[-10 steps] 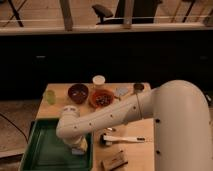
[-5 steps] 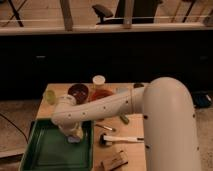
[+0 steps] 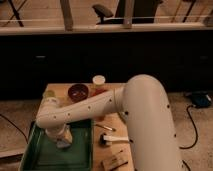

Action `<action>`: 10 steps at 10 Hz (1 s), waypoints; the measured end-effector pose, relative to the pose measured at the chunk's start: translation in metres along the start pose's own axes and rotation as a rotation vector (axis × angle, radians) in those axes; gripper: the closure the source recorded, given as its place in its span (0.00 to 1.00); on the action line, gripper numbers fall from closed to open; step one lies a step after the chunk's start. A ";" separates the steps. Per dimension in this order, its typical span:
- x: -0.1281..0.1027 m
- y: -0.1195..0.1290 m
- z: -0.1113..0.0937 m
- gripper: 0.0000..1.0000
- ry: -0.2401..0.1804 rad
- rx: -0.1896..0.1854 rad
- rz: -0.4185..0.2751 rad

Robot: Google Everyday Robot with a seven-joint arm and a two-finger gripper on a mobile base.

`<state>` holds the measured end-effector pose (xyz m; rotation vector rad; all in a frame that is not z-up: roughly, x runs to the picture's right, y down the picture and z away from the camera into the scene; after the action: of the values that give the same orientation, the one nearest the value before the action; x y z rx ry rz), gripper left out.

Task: Wipe tray with sponge

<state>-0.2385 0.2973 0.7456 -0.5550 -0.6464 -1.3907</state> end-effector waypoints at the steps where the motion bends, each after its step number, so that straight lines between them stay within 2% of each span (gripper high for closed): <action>1: -0.009 0.011 0.001 1.00 -0.004 0.002 0.011; 3: -0.011 0.042 -0.002 1.00 0.007 0.004 0.063; 5: 0.003 0.072 -0.009 1.00 0.037 0.010 0.134; 6: 0.015 0.079 -0.012 1.00 0.049 0.013 0.158; 8: 0.044 0.077 -0.016 1.00 0.068 0.021 0.173; 10: 0.060 0.055 -0.017 1.00 0.068 0.025 0.151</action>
<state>-0.1781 0.2486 0.7763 -0.5239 -0.5549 -1.2531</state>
